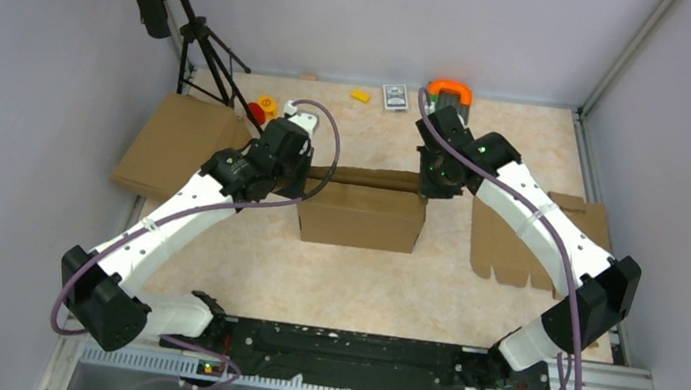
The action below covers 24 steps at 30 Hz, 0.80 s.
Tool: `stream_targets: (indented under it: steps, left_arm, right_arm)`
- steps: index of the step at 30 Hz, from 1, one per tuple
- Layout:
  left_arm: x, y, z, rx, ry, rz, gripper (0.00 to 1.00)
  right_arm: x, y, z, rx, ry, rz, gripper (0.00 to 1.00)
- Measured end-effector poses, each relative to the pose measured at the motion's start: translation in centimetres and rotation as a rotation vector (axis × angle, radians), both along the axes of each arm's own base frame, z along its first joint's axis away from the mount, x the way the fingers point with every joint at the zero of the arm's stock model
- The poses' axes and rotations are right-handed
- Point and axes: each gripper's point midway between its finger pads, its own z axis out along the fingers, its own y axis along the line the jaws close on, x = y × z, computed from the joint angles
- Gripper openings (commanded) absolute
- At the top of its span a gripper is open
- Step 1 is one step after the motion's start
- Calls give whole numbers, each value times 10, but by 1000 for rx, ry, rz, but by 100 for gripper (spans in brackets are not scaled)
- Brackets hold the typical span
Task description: Fold the paper box
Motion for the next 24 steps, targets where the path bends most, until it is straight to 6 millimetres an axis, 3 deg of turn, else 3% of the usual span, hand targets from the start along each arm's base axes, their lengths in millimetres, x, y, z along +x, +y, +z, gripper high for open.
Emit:
stream_targets:
  steps: [24]
  left_arm:
    - [-1,-5,0,-26,8,2,0]
  right_arm:
    - [0,-6,-4,71,-103,-53,0]
